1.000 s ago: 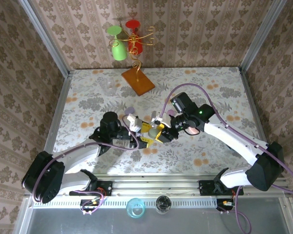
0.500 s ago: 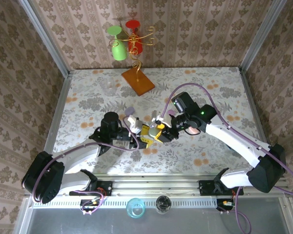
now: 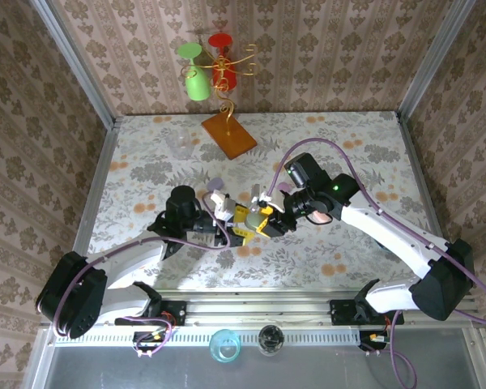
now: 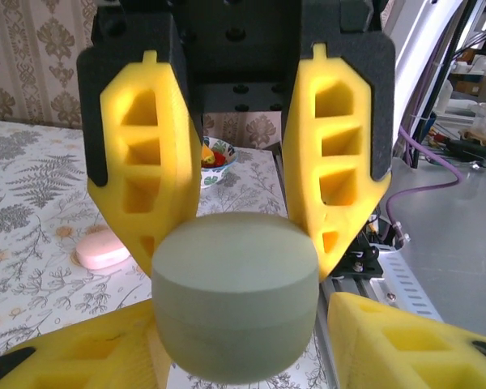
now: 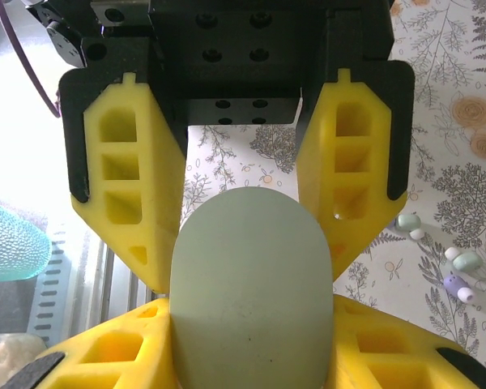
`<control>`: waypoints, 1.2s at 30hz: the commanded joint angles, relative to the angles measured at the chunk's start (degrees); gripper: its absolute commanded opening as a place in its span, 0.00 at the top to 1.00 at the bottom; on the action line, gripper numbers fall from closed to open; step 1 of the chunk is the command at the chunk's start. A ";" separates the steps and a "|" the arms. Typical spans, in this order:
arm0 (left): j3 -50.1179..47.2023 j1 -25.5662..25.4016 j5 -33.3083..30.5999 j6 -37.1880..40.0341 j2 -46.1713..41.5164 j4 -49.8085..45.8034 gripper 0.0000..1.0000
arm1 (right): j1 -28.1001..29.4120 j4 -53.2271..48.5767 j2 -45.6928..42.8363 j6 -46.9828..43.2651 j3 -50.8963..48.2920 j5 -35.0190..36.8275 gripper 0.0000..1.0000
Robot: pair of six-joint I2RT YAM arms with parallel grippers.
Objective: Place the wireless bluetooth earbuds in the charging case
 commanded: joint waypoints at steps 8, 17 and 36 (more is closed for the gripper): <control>1.50 0.27 4.11 -3.81 2.15 6.92 0.60 | -0.08 -0.81 1.15 -1.14 1.87 -0.73 0.74; 0.37 0.54 4.76 -2.51 2.00 7.09 0.72 | -0.36 2.47 -0.95 1.07 0.13 1.47 0.47; -2.85 2.09 3.98 -2.74 2.40 12.51 0.75 | -3.31 9.44 -6.25 7.21 -3.87 4.23 0.29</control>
